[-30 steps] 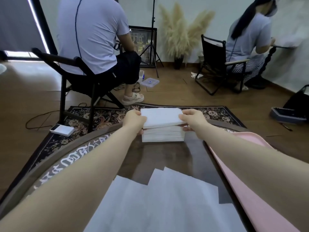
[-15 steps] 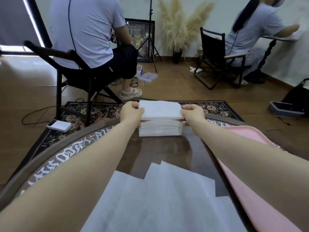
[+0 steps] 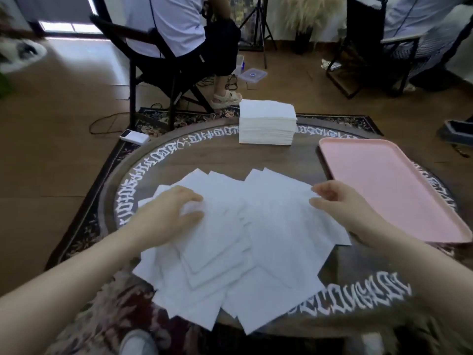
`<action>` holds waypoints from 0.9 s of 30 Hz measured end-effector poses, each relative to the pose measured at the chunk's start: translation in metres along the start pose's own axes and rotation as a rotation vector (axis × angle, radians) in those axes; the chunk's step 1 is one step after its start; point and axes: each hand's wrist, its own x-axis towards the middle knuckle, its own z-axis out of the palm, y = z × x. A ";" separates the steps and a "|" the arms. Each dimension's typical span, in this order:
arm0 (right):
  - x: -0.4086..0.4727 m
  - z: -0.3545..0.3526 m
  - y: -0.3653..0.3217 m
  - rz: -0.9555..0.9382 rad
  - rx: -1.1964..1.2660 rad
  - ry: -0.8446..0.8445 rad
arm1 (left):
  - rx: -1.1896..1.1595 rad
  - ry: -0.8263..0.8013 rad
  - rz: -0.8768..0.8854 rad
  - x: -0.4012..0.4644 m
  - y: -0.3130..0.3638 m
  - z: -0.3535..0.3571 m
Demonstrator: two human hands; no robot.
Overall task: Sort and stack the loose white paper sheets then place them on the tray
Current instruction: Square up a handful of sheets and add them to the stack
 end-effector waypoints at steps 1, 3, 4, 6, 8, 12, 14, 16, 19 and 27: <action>-0.007 0.000 0.000 0.042 0.003 0.000 | 0.025 -0.050 0.010 -0.012 0.001 0.005; -0.020 -0.001 -0.002 0.158 0.069 -0.009 | 0.104 -0.125 0.020 -0.031 0.005 0.014; -0.027 -0.002 -0.002 0.225 0.128 -0.002 | 0.155 -0.142 0.024 -0.039 0.007 0.018; -0.040 -0.004 -0.001 0.380 0.285 0.017 | 0.243 -0.170 0.008 -0.051 0.011 0.027; -0.051 -0.002 0.000 0.500 0.450 0.009 | 0.292 -0.194 -0.012 -0.058 0.013 0.035; -0.060 0.000 0.002 0.596 0.699 0.007 | 0.285 -0.199 -0.026 -0.060 0.016 0.044; -0.064 0.002 0.002 0.640 0.721 -0.067 | 0.278 -0.186 -0.031 -0.059 0.017 0.046; -0.068 0.002 0.002 0.650 0.610 -0.207 | 0.288 -0.174 -0.030 -0.060 0.016 0.049; -0.067 -0.006 0.013 0.504 0.345 -0.318 | 0.303 -0.158 -0.024 -0.061 0.015 0.054; -0.062 0.020 0.010 0.267 0.588 -0.265 | 0.340 -0.156 -0.007 -0.059 0.013 0.055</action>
